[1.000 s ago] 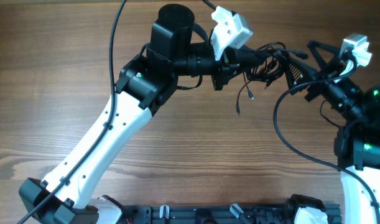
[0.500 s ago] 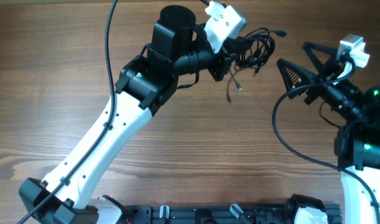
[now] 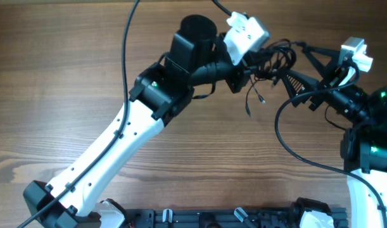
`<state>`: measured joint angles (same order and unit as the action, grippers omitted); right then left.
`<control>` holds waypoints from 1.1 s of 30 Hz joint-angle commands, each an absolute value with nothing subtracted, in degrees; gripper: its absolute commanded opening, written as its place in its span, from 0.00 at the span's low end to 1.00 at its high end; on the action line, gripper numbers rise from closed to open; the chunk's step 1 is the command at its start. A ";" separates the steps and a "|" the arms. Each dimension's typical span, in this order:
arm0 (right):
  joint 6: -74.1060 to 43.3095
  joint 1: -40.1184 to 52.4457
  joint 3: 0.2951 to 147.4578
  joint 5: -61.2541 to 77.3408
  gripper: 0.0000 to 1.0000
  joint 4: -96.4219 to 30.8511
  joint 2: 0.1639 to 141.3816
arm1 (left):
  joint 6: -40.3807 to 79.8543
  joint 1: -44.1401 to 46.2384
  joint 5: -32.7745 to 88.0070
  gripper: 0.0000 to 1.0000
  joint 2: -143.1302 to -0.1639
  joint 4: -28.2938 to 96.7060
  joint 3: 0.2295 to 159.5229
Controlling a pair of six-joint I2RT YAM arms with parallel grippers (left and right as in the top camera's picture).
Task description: Untangle cables
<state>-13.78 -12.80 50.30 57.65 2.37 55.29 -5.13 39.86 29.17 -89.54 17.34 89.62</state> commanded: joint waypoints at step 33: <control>-17.39 -12.84 51.37 58.30 0.04 5.89 56.42 | 11.09 32.53 26.94 1.00 -87.02 13.78 90.02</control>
<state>-14.76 -12.80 50.30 58.46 4.25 56.31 0.51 36.77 29.36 -89.12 13.78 89.62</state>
